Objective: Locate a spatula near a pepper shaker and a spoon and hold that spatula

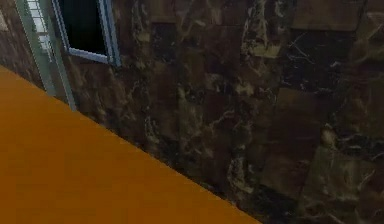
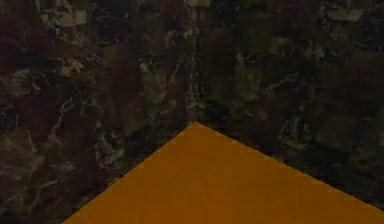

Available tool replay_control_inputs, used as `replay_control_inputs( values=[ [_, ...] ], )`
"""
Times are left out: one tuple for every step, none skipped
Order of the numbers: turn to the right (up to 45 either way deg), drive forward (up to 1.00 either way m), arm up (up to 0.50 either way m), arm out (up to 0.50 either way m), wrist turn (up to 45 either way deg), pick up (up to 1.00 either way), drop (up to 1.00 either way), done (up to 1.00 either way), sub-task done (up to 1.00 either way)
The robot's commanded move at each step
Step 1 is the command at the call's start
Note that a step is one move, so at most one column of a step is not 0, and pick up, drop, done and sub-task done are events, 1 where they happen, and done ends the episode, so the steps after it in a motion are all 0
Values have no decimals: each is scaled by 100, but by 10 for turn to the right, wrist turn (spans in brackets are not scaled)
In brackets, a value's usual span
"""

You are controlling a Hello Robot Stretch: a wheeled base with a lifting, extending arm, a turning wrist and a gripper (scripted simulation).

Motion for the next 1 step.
replay_control_inputs(
  values=[
    [-30,0,0,0,0,0,0,0,0]
  ],
)
